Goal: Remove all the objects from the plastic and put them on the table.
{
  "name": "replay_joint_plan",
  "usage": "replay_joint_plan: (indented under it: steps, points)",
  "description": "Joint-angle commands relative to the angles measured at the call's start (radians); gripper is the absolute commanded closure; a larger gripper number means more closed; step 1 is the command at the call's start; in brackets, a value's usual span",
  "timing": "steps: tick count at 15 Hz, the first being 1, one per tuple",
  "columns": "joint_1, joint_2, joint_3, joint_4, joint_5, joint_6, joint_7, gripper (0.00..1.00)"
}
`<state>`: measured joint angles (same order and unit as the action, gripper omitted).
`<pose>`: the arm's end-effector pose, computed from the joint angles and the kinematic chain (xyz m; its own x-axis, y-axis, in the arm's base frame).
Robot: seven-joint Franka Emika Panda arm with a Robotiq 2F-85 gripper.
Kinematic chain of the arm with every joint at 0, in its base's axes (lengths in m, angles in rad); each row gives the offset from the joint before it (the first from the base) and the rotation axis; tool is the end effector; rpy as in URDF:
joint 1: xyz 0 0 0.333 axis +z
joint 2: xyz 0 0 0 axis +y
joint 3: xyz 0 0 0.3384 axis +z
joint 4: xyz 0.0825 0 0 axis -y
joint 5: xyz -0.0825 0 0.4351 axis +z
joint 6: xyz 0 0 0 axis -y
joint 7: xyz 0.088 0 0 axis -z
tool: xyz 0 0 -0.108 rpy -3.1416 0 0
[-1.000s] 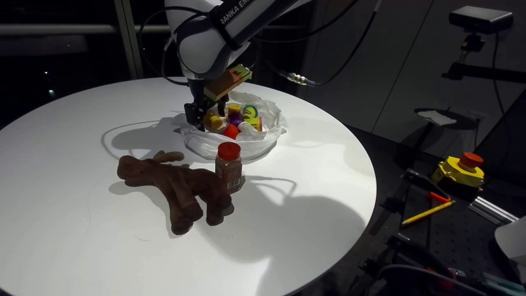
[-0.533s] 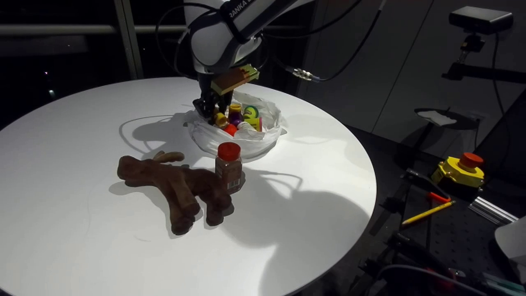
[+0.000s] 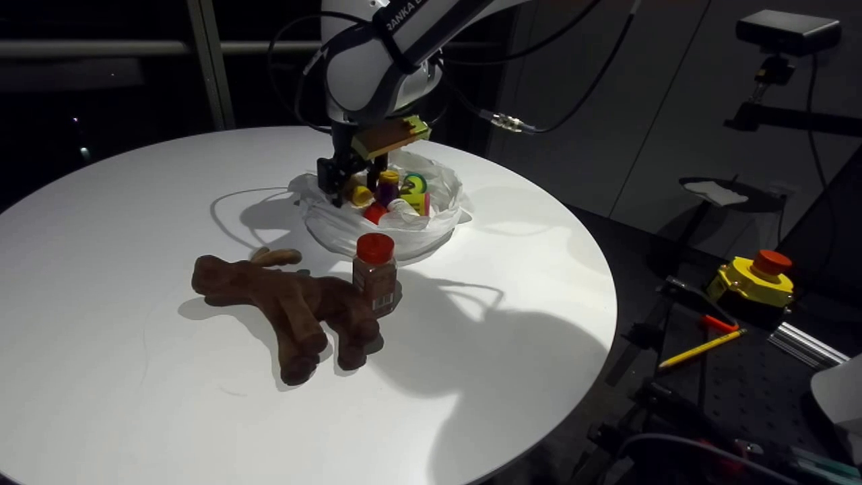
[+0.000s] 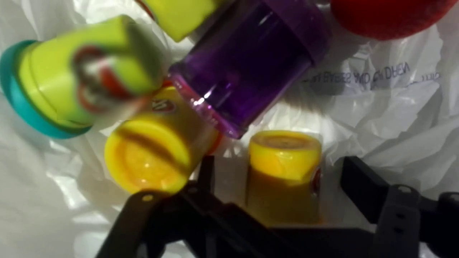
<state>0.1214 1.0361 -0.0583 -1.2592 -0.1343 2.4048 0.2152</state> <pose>0.8109 0.0624 0.1111 0.9914 -0.0177 0.1296 -0.0341 -0.9916 0.1251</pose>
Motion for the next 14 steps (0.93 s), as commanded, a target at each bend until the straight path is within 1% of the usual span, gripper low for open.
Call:
replay_joint_plan:
  steps: [1, 8, 14]
  points:
    - [-0.017, -0.070, 0.023, -0.092, 0.040, 0.049, -0.028, 0.00]
    - [-0.046, -0.145, 0.051, -0.145, 0.108, 0.038, -0.028, 0.00]
    - [-0.054, -0.125, 0.059, -0.102, 0.129, -0.014, -0.039, 0.00]
